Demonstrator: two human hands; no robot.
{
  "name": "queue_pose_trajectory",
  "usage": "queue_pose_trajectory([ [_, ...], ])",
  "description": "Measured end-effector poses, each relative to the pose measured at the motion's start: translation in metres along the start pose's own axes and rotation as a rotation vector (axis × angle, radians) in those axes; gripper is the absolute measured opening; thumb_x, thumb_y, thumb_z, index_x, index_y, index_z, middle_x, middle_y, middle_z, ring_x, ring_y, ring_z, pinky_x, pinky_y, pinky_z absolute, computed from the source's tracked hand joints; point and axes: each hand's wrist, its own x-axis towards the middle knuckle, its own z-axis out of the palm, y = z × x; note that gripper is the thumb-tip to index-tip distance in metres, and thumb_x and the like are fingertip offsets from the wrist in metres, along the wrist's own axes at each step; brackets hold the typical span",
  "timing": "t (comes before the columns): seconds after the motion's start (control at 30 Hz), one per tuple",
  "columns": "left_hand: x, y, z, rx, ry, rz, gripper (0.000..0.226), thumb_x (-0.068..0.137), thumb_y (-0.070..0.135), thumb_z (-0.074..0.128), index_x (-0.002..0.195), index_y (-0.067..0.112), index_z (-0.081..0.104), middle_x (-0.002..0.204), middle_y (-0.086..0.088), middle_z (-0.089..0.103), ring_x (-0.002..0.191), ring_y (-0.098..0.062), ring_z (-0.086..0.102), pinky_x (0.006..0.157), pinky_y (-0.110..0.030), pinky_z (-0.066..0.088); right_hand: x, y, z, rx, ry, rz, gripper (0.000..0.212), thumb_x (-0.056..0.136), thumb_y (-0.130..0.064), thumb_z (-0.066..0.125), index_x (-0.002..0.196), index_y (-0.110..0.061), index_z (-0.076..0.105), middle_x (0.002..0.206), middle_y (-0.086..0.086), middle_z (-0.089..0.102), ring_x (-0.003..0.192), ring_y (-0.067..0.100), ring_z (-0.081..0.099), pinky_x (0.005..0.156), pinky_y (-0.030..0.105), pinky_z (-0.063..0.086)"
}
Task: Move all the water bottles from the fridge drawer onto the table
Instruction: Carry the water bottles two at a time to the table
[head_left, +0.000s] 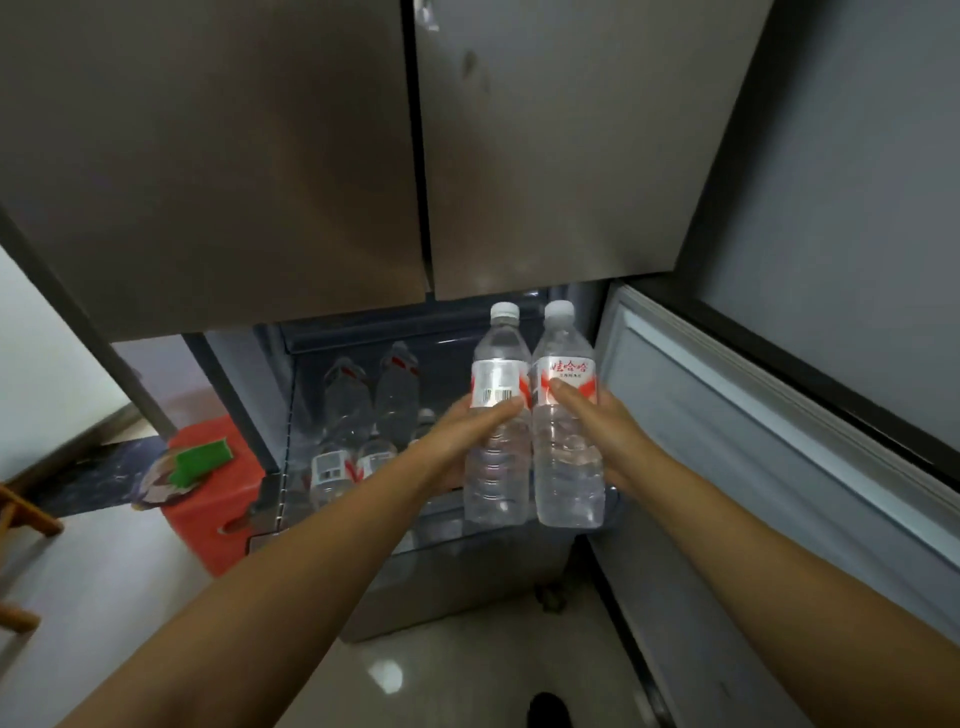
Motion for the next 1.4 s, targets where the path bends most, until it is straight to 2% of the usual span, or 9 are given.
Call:
queue_pose_trajectory([
  [0.2, 0.003, -0.031, 0.037, 0.427, 0.094, 0.131, 0.068, 0.073, 0.040, 0.076, 0.128, 0.018, 0.042, 0.117, 0.000, 0.063, 0.099, -0.014, 0.065, 0.080, -0.032, 0.058, -0.052, 0.021, -0.033, -0.247, 0.281, -0.159, 0.052, 0.084, -0.031, 0.069, 0.130, -0.019, 0.046, 0.116, 0.001, 0.062, 0.093, 0.013, 0.063, 0.066, 0.020, 0.050],
  [0.37, -0.004, -0.056, 0.079, 0.641, 0.087, 0.255, 0.067, 0.072, 0.038, 0.077, 0.124, 0.024, 0.037, 0.111, 0.011, 0.058, 0.099, -0.008, 0.059, 0.083, -0.028, 0.052, -0.097, 0.054, -0.073, -0.326, 0.446, -0.148, 0.062, 0.081, -0.035, 0.072, 0.132, -0.023, 0.041, 0.118, -0.002, 0.059, 0.102, 0.014, 0.060, 0.079, 0.024, 0.051],
  [0.6, -0.031, -0.124, 0.133, 0.700, 0.000, 0.125, 0.065, 0.075, 0.033, 0.077, 0.125, 0.020, 0.039, 0.111, 0.007, 0.057, 0.094, -0.010, 0.056, 0.073, -0.022, 0.044, -0.183, 0.102, -0.117, -0.315, 0.532, -0.056, 0.055, 0.081, -0.030, 0.074, 0.125, -0.022, 0.044, 0.114, -0.003, 0.061, 0.099, 0.012, 0.061, 0.081, 0.025, 0.050],
  [0.73, -0.064, -0.169, 0.154, 0.761, -0.065, 0.034, 0.056, 0.072, 0.032, 0.079, 0.109, 0.019, 0.040, 0.105, -0.001, 0.060, 0.090, -0.016, 0.061, 0.078, -0.032, 0.050, -0.249, 0.141, -0.132, -0.274, 0.560, 0.027, 0.052, 0.082, -0.028, 0.073, 0.123, -0.024, 0.041, 0.108, -0.007, 0.058, 0.089, 0.001, 0.058, 0.071, 0.013, 0.046],
  [0.9, -0.103, -0.207, 0.184, 0.777, -0.148, -0.018, 0.053, 0.074, 0.033, 0.077, 0.109, 0.017, 0.040, 0.101, -0.001, 0.060, 0.086, -0.015, 0.061, 0.066, -0.023, 0.047, -0.318, 0.181, -0.142, -0.287, 0.671, 0.099, 0.059, 0.081, -0.026, 0.073, 0.130, -0.017, 0.041, 0.113, -0.002, 0.058, 0.098, 0.013, 0.059, 0.068, 0.010, 0.045],
  [0.97, -0.115, -0.218, 0.194, 0.809, -0.193, -0.016, 0.056, 0.074, 0.035, 0.077, 0.112, 0.015, 0.041, 0.103, -0.003, 0.060, 0.088, -0.017, 0.061, 0.072, -0.027, 0.050, -0.341, 0.188, -0.144, -0.293, 0.717, 0.129, 0.062, 0.082, -0.025, 0.072, 0.133, -0.017, 0.039, 0.113, -0.002, 0.056, 0.096, 0.011, 0.056, 0.063, 0.007, 0.042],
  [1.03, -0.127, -0.227, 0.207, 0.842, -0.274, -0.013, 0.058, 0.073, 0.035, 0.078, 0.112, 0.016, 0.041, 0.103, -0.002, 0.060, 0.090, -0.019, 0.061, 0.080, -0.032, 0.050, -0.366, 0.196, -0.145, -0.291, 0.800, 0.165, 0.061, 0.082, -0.025, 0.073, 0.133, -0.014, 0.040, 0.116, 0.002, 0.057, 0.095, 0.012, 0.055, 0.069, 0.012, 0.045],
  [1.2, -0.148, -0.240, 0.241, 0.918, -0.517, 0.041, 0.060, 0.070, 0.038, 0.079, 0.113, 0.018, 0.044, 0.105, 0.001, 0.062, 0.089, -0.015, 0.061, 0.078, -0.031, 0.050, -0.423, 0.213, -0.143, -0.264, 1.043, 0.228, 0.062, 0.079, -0.028, 0.075, 0.129, -0.012, 0.041, 0.114, 0.002, 0.054, 0.100, 0.015, 0.054, 0.089, 0.027, 0.048],
  [1.4, -0.182, -0.246, 0.287, 1.049, -0.810, 0.174, 0.060, 0.076, 0.037, 0.075, 0.120, 0.014, 0.042, 0.102, 0.004, 0.053, 0.086, -0.015, 0.053, 0.071, -0.026, 0.039, -0.499, 0.239, -0.125, -0.098, 1.335, 0.254, 0.066, 0.077, -0.037, 0.075, 0.129, -0.019, 0.038, 0.105, -0.004, 0.059, 0.097, 0.020, 0.063, 0.090, 0.043, 0.054],
])
